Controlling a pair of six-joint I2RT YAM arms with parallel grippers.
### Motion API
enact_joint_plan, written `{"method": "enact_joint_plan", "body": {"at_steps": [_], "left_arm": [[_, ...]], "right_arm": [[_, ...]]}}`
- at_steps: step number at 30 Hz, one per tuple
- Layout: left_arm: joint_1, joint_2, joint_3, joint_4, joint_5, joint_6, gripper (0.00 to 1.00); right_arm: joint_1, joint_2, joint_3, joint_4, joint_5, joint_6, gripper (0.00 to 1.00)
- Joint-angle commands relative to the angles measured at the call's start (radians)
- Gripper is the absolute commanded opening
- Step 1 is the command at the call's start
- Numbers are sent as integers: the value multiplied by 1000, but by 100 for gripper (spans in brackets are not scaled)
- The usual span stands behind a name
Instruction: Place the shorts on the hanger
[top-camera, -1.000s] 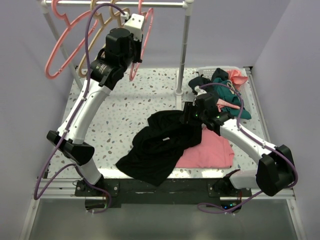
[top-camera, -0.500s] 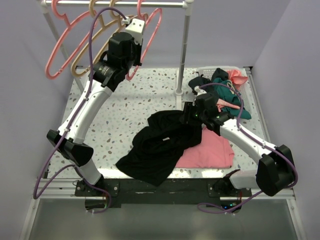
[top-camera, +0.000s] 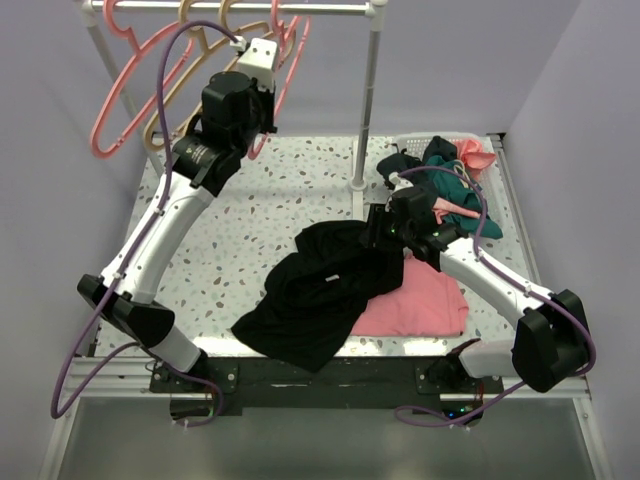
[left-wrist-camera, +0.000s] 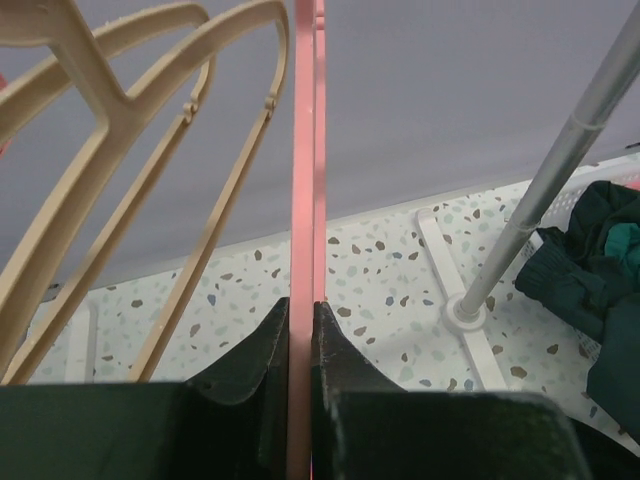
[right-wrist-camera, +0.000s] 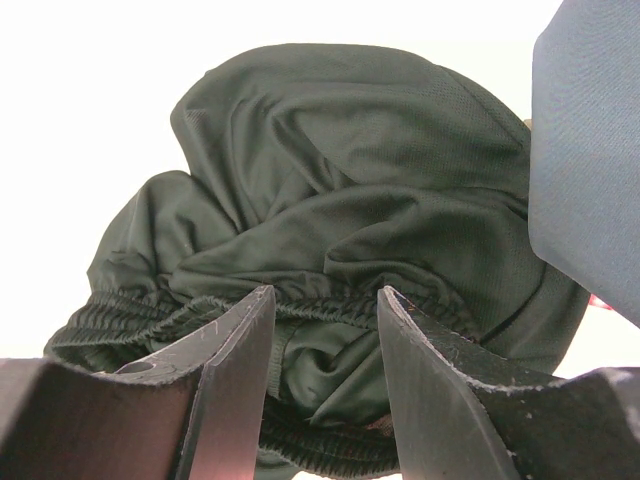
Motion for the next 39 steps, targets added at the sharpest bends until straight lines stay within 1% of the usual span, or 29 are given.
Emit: {"method": "enact_joint_plan", "body": {"at_steps": [1, 5, 13, 19, 25, 27, 32, 33, 34, 35, 37, 39], "left_arm": [[7, -53, 10, 103, 33, 24, 0], [7, -57, 19, 82, 49, 24, 0], [7, -121, -39, 71, 81, 8, 0], [6, -188, -117, 54, 141, -60, 0], [4, -283, -266, 34, 190, -96, 0], [6, -337, -304, 23, 211, -99, 0], [4, -478, -471, -23, 337, -122, 0], [4, -495, -490, -38, 355, -126, 0], [4, -514, -536, -62, 410, -133, 0], [4, -559, -563, -69, 435, -136, 0], [4, -606, -637, -95, 484, -137, 0], [4, -670, -677, -119, 510, -143, 0]], "right_arm": [[7, -5, 53, 3, 6, -16, 49], [7, -7, 59, -2, 8, -20, 49], [7, -13, 68, -14, 15, -40, 49], [7, -20, 76, -22, 41, -71, 50], [9, -16, 89, -31, 63, -103, 50], [14, -19, 89, -39, 81, -111, 50], [38, -40, 71, -68, 156, -117, 49], [47, -60, 65, -75, 169, -115, 49], [56, -69, 59, -81, 190, -118, 49], [73, -85, 44, -88, 207, -118, 49], [86, -132, 31, -112, 251, -118, 49], [98, -181, 16, -149, 284, -111, 48]]}}
